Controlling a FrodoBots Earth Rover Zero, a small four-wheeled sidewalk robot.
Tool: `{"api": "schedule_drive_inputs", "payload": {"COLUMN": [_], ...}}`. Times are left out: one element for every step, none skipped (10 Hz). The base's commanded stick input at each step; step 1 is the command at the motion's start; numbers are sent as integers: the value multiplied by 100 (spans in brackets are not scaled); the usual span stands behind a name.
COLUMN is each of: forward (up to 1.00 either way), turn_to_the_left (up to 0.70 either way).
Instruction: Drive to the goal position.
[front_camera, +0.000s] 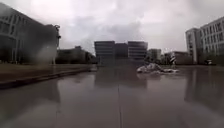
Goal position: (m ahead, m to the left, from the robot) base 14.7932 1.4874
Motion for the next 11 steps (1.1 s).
{"api": "schedule_drive_inputs", "payload": {"forward": [70,70,70,70,70,70,70,70,70,70,70], "turn_to_the_left": [0,0,0,0,0,0,0,0,0,-8,-30]}}
